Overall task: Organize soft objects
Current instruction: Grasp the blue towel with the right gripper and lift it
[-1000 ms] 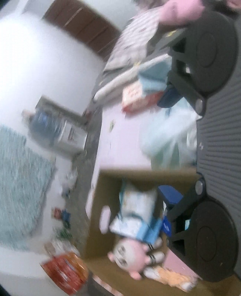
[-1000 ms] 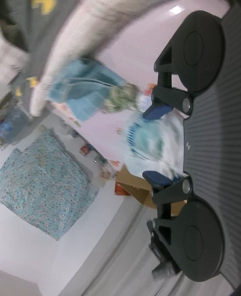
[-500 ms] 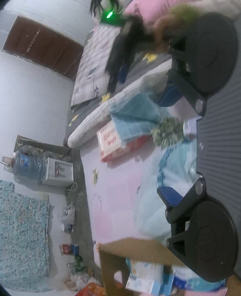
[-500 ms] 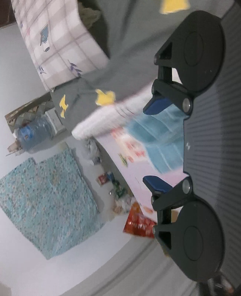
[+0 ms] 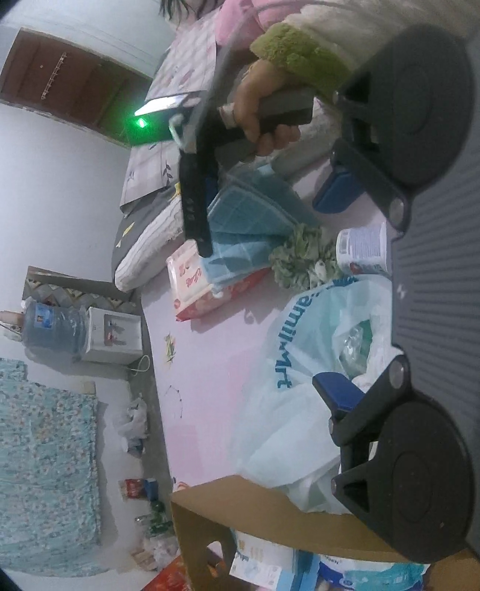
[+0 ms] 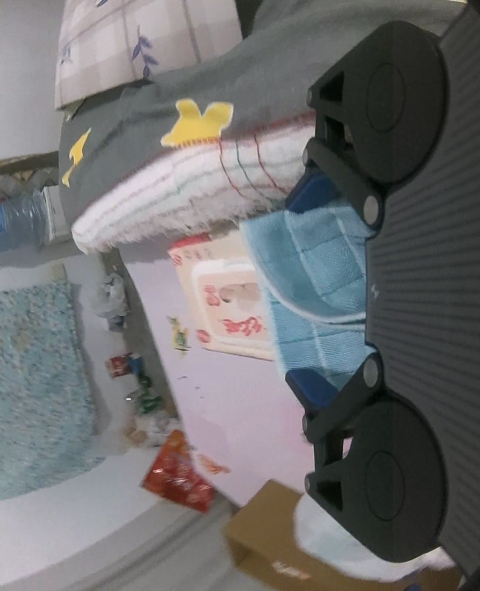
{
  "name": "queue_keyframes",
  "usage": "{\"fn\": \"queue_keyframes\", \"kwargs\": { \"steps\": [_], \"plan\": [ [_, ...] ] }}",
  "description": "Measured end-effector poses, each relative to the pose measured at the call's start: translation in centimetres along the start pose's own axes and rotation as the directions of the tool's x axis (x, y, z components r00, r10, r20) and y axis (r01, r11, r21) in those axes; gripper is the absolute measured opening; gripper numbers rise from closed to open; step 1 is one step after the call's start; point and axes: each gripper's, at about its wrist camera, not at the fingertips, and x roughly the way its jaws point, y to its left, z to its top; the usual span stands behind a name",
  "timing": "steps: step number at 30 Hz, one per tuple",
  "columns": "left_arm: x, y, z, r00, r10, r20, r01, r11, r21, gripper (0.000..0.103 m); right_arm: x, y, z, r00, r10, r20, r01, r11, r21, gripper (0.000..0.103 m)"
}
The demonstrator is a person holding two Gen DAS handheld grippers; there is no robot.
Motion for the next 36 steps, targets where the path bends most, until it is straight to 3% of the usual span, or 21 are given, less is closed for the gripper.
{"fn": "queue_keyframes", "kwargs": {
  "steps": [4, 7, 9, 12, 17, 19, 24, 30, 33, 36],
  "plan": [
    [0.0, 0.5, -0.2, 1.000, 0.000, -0.004, -0.001, 1.000, -0.022, 0.094, 1.6, 2.4, -1.1, 0.992, -0.117, -0.042, 0.109, 0.982, -0.154, 0.102],
    [-0.2, 1.0, -0.5, 1.000, 0.001, -0.005, -0.001, 0.999, -0.037, 0.094, 1.7, 2.4, -1.5, 0.992, -0.121, -0.036, 0.115, 0.982, -0.147, 0.102],
    [-0.5, 1.3, -0.7, 1.000, 0.001, -0.001, -0.001, 0.999, -0.045, 0.094, 1.3, 2.1, -1.5, 0.991, -0.127, -0.032, 0.123, 0.986, -0.113, 0.094],
    [-1.0, 1.8, -1.0, 1.000, 0.004, 0.010, -0.003, 0.998, -0.057, 0.094, 0.3, 1.0, -1.4, 0.991, -0.128, -0.025, 0.127, 0.990, -0.057, 0.073],
    [-1.8, 2.4, -1.5, 1.000, -0.003, 0.029, 0.005, 0.997, -0.073, 0.094, -1.4, -1.4, -1.7, 0.993, -0.118, -0.007, 0.118, 0.991, 0.062, 0.027],
    [-2.0, 2.5, -1.7, 0.999, -0.006, 0.037, 0.009, 0.997, -0.074, 0.094, -2.3, -2.0, -1.8, 0.994, -0.109, 0.015, 0.107, 0.989, 0.103, 0.021],
    [-3.2, 2.6, -2.3, 0.996, -0.033, 0.084, 0.038, 0.998, -0.055, 0.094, -7.1, -2.7, -2.3, 0.989, -0.034, 0.143, 0.009, 0.985, 0.175, 0.020],
    [-5.4, 1.5, -2.6, 0.979, -0.100, 0.177, 0.096, 0.995, 0.032, 0.094, -15.6, 0.1, -1.7, 0.954, 0.047, 0.296, -0.085, 0.990, 0.115, 0.020],
    [-7.0, 0.7, -2.7, 0.961, -0.146, 0.234, 0.128, 0.988, 0.088, 0.097, -19.4, 2.6, -1.9, 0.932, 0.167, 0.321, -0.198, 0.978, 0.066, 0.020],
    [-8.9, 0.4, -2.9, 0.939, -0.184, 0.292, 0.152, 0.980, 0.131, 0.102, -21.4, 5.9, -2.0, 0.911, 0.302, 0.282, -0.316, 0.949, 0.005, 0.020]
  ]
}}
